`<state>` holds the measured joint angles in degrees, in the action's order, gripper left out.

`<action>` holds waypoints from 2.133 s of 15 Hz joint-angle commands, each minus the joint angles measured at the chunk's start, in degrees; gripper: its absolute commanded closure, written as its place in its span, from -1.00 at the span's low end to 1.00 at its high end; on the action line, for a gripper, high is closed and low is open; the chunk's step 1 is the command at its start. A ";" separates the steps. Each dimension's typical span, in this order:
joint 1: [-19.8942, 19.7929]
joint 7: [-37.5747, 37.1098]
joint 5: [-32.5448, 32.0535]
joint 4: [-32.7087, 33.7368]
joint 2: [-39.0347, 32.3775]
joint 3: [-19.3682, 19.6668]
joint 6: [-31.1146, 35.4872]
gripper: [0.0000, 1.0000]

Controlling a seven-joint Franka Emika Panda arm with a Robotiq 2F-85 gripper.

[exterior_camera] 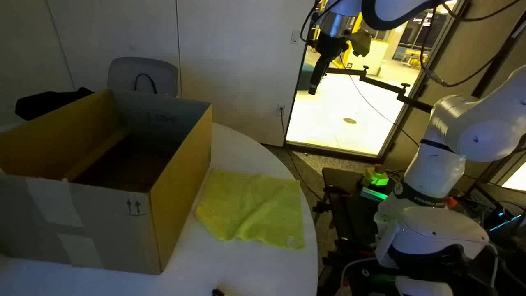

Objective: Put the marker on the towel then put the towel in the box

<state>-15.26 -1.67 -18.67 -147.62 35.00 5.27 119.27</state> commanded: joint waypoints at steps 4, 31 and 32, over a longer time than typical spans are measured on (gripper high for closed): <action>0.64 -0.27 -0.34 0.86 0.25 0.54 -0.22 -1.00; 29.85 -30.16 5.87 15.36 -53.52 -17.04 30.01 -1.00; 31.22 -29.94 6.32 16.35 -55.27 -16.68 30.46 -1.00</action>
<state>11.79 -30.72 -13.13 -136.05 -14.14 -13.27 148.02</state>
